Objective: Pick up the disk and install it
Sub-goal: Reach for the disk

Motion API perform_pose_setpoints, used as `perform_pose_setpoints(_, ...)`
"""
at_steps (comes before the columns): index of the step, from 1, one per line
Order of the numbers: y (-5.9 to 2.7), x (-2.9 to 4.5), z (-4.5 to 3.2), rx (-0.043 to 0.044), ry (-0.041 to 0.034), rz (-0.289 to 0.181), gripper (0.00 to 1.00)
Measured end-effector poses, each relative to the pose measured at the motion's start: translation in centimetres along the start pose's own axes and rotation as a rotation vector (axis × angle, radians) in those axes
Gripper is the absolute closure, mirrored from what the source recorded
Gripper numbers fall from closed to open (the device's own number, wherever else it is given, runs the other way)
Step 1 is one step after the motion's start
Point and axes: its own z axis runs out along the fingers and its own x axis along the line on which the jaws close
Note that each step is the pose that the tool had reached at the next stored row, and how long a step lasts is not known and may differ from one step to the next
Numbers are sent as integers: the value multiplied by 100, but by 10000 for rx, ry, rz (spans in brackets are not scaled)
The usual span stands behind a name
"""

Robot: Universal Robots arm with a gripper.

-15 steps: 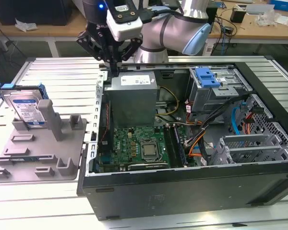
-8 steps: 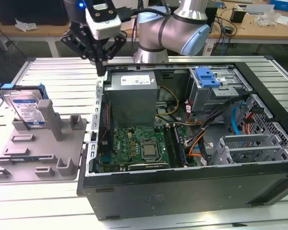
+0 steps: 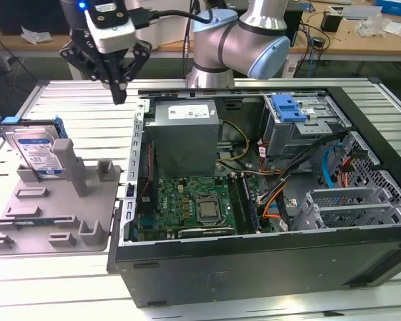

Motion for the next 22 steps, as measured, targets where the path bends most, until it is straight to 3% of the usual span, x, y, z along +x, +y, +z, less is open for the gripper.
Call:
perform_pose_setpoints(5,27,196,1,12,-2,4,89)
perform_pose_setpoints(7,44,317,2,20,-2,9,89)
perform_pose_setpoints(18,105,713,3,29,-4,24,89)
perform_pose_setpoints(22,138,912,11,29,-5,51,89)
